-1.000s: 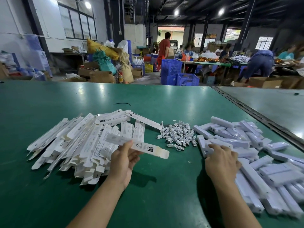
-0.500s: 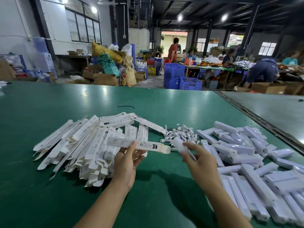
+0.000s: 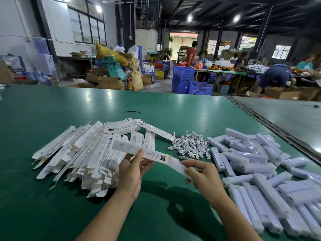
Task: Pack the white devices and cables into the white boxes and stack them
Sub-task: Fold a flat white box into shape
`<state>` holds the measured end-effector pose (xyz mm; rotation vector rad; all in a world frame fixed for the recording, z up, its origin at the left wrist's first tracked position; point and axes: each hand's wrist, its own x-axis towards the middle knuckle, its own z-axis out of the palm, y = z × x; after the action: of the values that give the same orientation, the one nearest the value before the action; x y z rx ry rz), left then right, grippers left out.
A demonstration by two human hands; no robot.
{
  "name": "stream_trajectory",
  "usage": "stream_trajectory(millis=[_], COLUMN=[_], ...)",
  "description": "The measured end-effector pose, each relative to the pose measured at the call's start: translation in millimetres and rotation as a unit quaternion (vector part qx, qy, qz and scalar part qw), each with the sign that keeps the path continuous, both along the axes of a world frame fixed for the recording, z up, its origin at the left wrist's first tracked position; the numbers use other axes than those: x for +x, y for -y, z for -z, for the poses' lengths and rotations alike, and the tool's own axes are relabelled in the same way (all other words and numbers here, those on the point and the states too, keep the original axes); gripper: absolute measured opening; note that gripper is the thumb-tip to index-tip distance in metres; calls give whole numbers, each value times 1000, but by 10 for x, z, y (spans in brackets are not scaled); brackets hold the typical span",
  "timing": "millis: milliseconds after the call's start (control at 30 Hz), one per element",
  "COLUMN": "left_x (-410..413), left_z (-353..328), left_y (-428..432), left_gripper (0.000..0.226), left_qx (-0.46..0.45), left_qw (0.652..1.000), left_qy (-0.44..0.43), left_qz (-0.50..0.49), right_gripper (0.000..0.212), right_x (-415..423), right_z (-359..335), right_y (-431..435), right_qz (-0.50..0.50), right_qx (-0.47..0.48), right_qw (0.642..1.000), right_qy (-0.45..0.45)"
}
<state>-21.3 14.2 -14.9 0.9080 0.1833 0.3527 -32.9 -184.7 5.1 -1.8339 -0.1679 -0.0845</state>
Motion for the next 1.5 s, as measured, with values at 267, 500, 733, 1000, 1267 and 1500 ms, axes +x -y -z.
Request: stream_trajectory(millis=[267, 500, 733, 1000, 1267, 1500], left_x=[-29, -44, -37, -42, -72, -59], left_z=[4, 50, 56, 95, 76, 51], left_y=[8, 47, 84, 163, 230, 121], left_gripper=[14, 17, 36, 40, 21, 19], left_qx=[39, 83, -2, 31, 60, 48], left_qw=[999, 995, 998, 998, 995, 994], left_qy=[2, -3, 12, 25, -1, -15], left_qz=[30, 60, 57, 57, 83, 98], right_gripper=[31, 37, 41, 11, 40, 70], right_x=[39, 79, 122, 78, -24, -2], right_z=[16, 78, 191, 223, 153, 124], right_y=[56, 7, -41, -146, -260, -97], right_qz=[-8, 19, 187, 150, -26, -193], right_qx=[-21, 74, 225, 178, 196, 203], right_qw=[999, 997, 956, 972, 979, 958], right_qy=[-24, -15, -13, -18, -46, -59])
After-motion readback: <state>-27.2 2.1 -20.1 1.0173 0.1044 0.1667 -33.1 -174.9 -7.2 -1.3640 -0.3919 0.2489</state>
